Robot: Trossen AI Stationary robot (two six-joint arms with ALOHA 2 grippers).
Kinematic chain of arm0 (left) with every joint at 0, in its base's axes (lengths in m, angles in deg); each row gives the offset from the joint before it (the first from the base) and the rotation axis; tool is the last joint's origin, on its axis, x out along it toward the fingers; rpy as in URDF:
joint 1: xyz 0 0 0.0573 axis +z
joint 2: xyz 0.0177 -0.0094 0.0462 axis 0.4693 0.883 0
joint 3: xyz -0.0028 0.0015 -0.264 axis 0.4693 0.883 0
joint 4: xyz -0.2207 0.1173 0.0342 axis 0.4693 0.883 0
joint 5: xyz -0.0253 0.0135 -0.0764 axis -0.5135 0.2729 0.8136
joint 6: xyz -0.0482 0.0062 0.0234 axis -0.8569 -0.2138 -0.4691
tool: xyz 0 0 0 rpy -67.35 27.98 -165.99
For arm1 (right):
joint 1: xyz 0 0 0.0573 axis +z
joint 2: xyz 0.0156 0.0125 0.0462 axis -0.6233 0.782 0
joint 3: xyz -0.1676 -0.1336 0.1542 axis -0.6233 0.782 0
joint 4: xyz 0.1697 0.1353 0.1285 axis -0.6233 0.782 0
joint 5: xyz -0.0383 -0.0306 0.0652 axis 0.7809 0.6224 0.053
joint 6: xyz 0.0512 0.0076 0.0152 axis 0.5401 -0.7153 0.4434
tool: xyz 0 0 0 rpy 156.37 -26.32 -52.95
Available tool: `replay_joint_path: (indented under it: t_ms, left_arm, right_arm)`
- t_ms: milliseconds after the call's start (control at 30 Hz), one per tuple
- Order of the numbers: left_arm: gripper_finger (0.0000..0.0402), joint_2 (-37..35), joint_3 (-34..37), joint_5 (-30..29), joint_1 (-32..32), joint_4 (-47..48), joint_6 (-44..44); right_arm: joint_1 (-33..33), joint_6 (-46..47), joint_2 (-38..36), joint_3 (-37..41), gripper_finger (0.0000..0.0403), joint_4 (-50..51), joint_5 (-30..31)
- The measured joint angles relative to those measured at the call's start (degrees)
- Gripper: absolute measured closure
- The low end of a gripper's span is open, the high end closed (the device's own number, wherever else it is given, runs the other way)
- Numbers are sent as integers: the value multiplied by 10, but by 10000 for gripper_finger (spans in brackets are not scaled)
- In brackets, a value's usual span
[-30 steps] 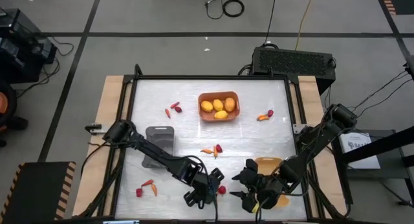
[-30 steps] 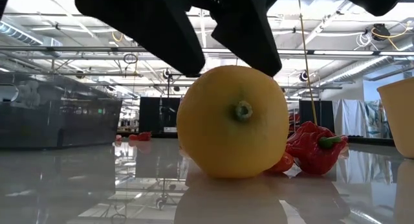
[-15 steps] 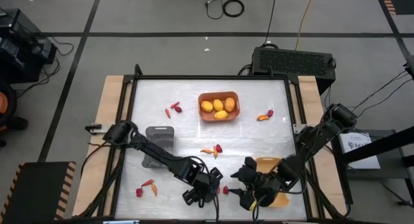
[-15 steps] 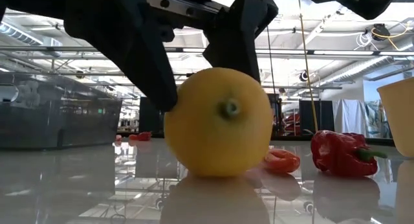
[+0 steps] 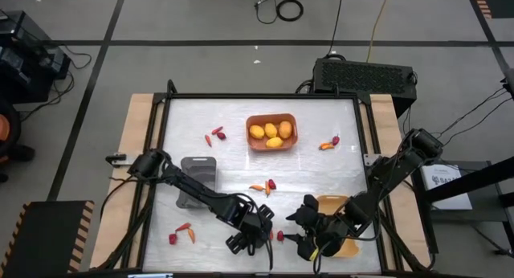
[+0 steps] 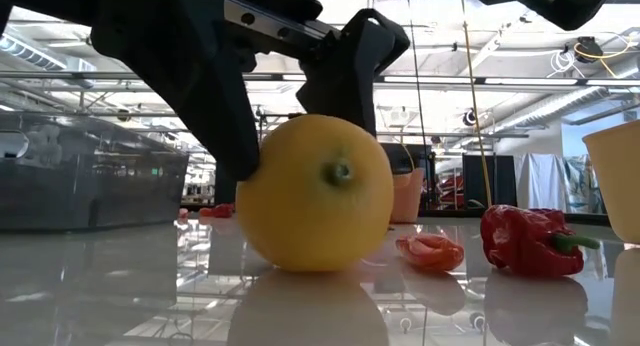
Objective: Sort produce into baskets
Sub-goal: Put the lemon into the orange bin
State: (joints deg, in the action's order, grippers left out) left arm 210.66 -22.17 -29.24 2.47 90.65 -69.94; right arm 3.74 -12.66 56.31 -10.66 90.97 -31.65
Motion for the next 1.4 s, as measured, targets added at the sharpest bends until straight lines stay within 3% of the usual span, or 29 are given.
replay_joint_path:
  t_ms: [367,700,933,1167,1400]
  left_arm:
    - [111,0,0,-2,0,3,-1]
    - [163,-4,1,-10,0,5,-3]
    - [164,-53,3,-22,16,41,-15]
    - [164,-125,3,-54,83,76,-9]
    - [164,-175,2,-96,218,75,15]
  right_arm:
    - [0,0,0,0,143,0,0]
    - [0,0,0,0,143,1,0]
    - [0,-2,0,0,143,4,0]
    - [0,-19,0,0,143,5,0]
    - [0,-66,0,0,143,23,17]
